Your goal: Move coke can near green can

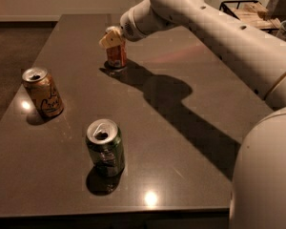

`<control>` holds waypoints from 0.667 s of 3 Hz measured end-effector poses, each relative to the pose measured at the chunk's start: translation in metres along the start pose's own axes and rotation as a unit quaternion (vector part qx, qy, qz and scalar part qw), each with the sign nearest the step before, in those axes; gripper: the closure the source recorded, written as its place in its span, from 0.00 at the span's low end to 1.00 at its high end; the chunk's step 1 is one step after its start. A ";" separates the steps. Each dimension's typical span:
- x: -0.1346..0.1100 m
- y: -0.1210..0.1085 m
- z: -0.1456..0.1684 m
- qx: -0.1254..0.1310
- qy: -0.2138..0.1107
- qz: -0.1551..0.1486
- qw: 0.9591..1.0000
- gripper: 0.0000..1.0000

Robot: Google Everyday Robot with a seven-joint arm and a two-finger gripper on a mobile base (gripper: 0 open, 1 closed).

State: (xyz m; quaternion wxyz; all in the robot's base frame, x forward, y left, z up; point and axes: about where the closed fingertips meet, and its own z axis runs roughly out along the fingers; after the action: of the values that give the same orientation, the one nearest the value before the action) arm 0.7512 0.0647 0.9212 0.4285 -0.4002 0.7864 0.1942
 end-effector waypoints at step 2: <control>-0.006 0.014 -0.037 -0.035 -0.059 0.008 0.998 0.85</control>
Offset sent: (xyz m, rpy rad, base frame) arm -0.0652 -0.0455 0.0507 0.2530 -0.0400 0.0896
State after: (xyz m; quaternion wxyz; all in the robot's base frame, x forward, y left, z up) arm 0.7224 0.0523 0.9468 0.4586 -0.3966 0.7556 0.2479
